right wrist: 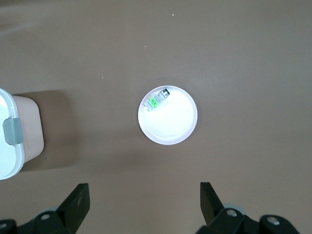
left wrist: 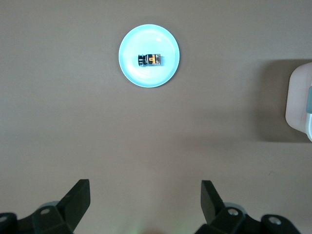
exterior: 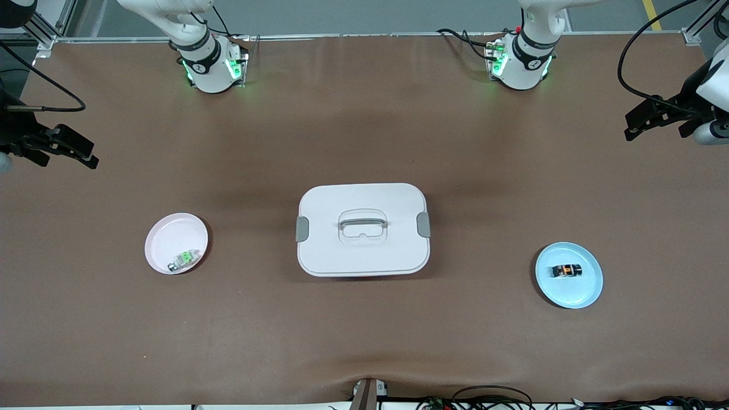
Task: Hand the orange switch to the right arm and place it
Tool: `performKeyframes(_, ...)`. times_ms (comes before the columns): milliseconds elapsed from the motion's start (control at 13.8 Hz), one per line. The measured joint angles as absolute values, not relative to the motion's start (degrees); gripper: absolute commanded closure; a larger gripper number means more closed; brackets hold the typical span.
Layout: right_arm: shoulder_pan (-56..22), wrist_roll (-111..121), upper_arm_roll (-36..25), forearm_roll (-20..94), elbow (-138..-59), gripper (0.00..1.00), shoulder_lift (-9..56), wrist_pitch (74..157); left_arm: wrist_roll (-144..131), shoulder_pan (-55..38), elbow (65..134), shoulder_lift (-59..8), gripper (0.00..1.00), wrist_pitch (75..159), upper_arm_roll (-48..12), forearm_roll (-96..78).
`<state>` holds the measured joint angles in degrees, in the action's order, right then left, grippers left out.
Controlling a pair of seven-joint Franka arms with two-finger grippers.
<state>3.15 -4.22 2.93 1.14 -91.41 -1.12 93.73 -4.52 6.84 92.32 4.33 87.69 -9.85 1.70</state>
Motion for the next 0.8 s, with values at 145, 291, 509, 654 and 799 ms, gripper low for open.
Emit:
performKeyframes(145,3.1,-4.2,2.9,1.1,-91.4,0.0,-1.1,93.7,-4.5,6.8,92.3,4.3,0.0,87.7,-9.9,1.7)
performKeyframes(291,3.1,-4.2,2.9,1.1,-91.4,0.0,-1.1,93.7,-4.5,6.8,92.0,4.3,0.0,87.7,-9.9,1.7)
performKeyframes(509,3.1,-4.2,3.0,1.1,-91.4,0.0,-1.1,93.7,-4.5,6.9,91.7,4.3,0.0,87.7,-9.8,1.7)
performKeyframes(654,3.1,-4.2,3.0,1.1,-91.4,0.0,-1.1,93.7,-4.5,6.9,91.5,4.0,0.0,87.7,-9.8,1.7)
performKeyframes(799,3.1,-4.2,2.9,1.1,-91.4,0.0,-1.1,93.7,-4.0,7.0,91.0,2.8,0.0,87.7,-9.8,1.7)
